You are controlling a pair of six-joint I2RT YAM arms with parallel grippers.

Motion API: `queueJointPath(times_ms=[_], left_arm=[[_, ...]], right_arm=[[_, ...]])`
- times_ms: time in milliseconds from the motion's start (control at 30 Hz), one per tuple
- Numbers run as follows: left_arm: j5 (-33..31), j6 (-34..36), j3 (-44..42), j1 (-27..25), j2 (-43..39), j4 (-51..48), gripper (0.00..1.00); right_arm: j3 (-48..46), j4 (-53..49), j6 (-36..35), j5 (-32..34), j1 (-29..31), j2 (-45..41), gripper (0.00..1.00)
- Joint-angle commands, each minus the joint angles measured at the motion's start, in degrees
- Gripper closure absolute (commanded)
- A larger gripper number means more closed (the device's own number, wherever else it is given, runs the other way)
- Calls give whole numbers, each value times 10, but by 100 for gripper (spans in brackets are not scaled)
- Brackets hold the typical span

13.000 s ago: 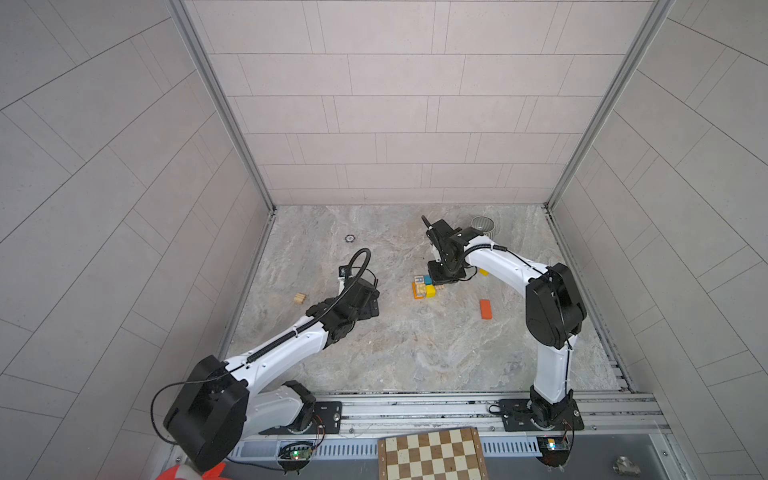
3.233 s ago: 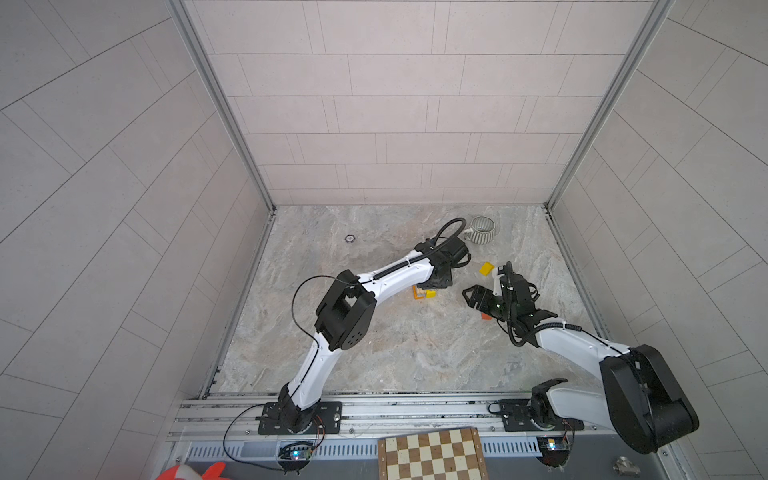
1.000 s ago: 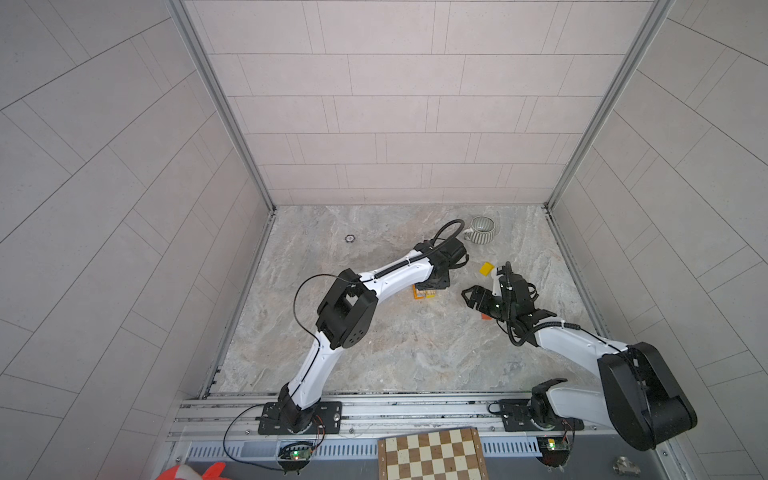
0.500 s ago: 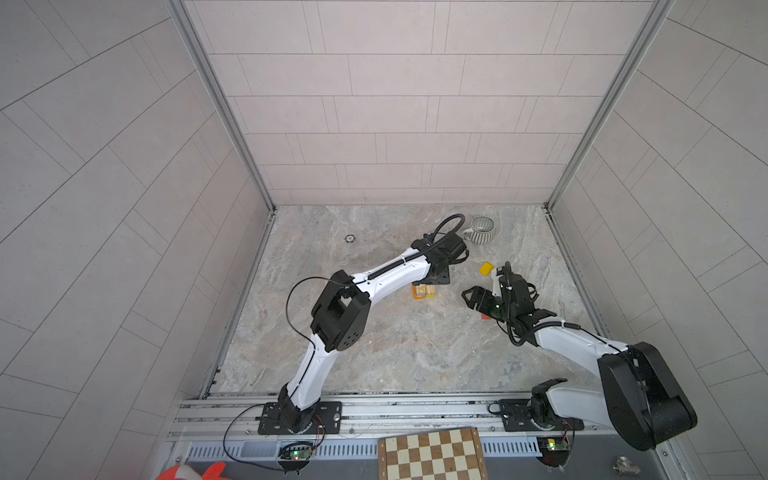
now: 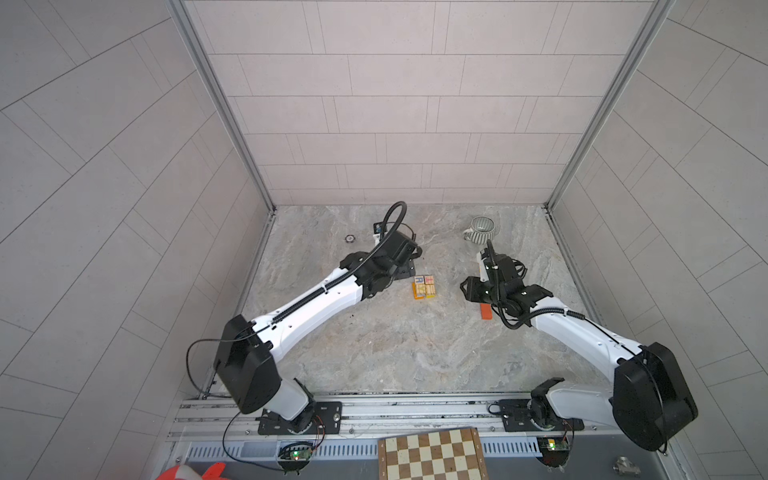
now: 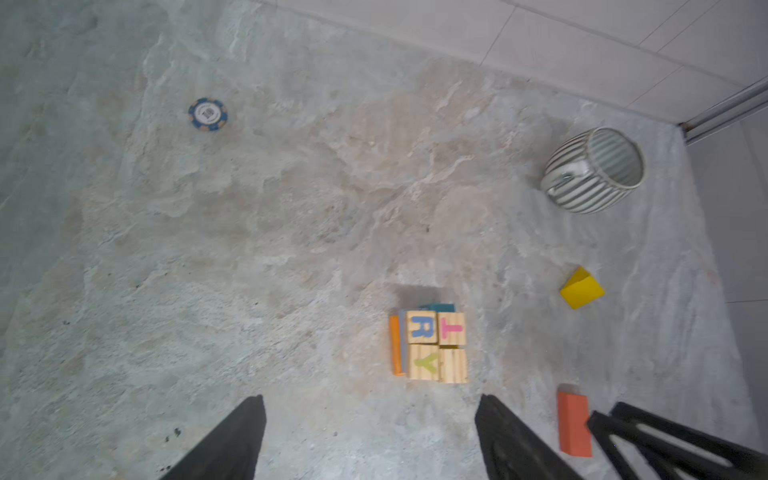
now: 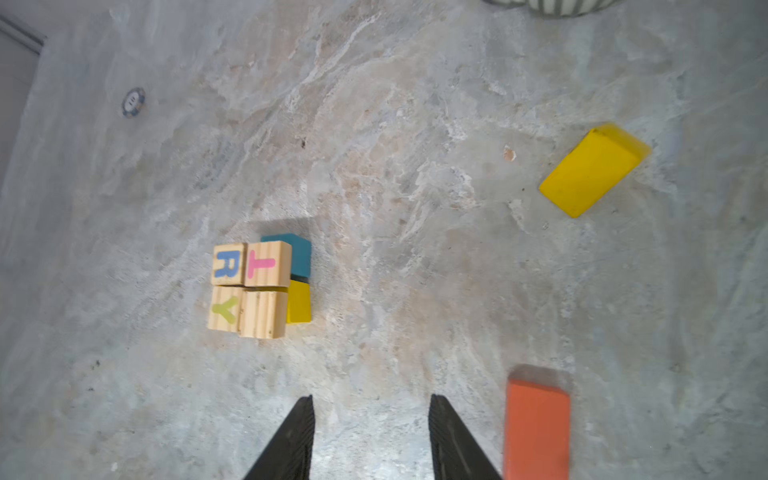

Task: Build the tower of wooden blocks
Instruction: 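Grasp the red-orange bar with the right gripper while the left arm draws back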

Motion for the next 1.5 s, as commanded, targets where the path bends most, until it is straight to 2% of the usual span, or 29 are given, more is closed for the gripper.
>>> queueJointPath(times_ms=[0,67,233,333,400,600,833,1067,1467], left_arm=[[17,-4,-82,16,-41,58,14],[15,1,-126,21,-69,75,14],[11,23,-207,22,-107,97,14],[-13,20,-261,22,-121,130,14],[-11,26,-290,22,-130,161,14],[4,33,-322,22,-131,182,14],[35,53,-336,23,-121,198,14],[56,69,-349,22,-116,221,14],[54,78,-364,24,-115,235,14]], right_arm=[[26,-100,-38,34,3,23,63],[39,-112,-40,23,5,38,68],[73,-143,-47,29,41,82,72],[112,-181,-46,20,57,122,80],[124,-192,-41,11,58,138,80],[149,-256,-49,53,58,138,54],[150,-337,-57,116,31,100,39],[101,-340,-71,100,-43,74,32],[95,-297,-59,88,-45,149,35]])
